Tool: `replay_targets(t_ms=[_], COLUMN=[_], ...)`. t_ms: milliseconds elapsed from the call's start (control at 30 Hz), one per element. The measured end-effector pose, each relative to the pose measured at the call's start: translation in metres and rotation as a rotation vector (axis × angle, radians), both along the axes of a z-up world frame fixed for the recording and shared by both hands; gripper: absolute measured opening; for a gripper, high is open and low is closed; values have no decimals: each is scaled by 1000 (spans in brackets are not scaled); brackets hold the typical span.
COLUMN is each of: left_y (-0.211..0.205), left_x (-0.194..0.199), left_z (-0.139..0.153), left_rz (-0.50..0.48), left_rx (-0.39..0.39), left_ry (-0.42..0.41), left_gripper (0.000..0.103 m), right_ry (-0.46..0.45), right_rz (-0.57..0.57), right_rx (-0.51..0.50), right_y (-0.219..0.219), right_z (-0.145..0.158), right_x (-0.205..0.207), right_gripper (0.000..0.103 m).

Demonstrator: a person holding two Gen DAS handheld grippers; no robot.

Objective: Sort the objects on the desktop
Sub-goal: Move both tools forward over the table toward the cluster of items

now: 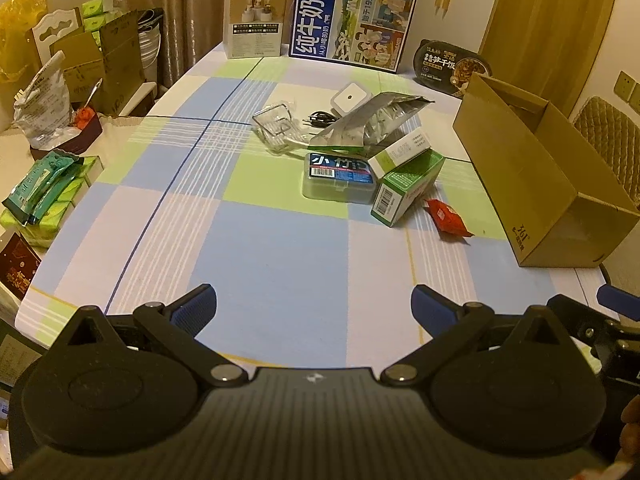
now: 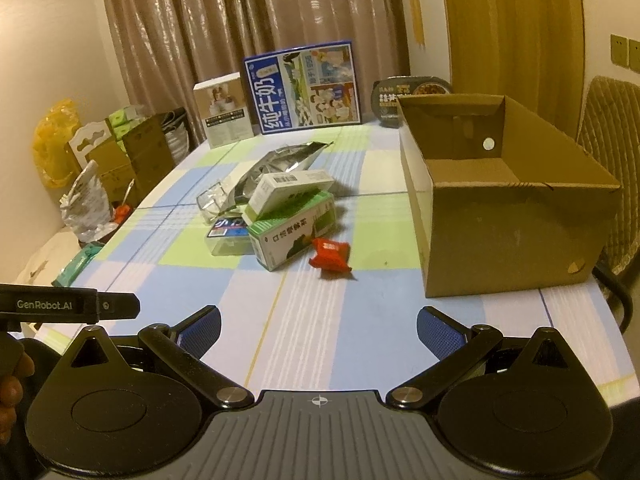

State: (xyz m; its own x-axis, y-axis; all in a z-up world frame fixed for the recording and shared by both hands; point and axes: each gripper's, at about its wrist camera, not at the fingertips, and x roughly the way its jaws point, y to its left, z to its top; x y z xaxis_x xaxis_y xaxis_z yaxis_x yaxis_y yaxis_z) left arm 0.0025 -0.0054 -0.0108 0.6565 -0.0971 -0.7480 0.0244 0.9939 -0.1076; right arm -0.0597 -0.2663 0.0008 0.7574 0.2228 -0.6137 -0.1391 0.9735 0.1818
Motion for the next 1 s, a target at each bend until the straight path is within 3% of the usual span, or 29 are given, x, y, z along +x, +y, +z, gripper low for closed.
replay_targets(t_ms=[700, 1000], left_y=[-7, -9], left_x=[14, 37], left_z=[-17, -25], left_rz=[-56, -128], left_rx=[1, -13], left_ry=[27, 41], left_gripper=[102, 102], right_ry=[62, 80], right_rz=[-27, -24], right_rx=[3, -17], right_y=[-6, 1], right_z=[-22, -35], right_x=[16, 35], right_gripper=[101, 101])
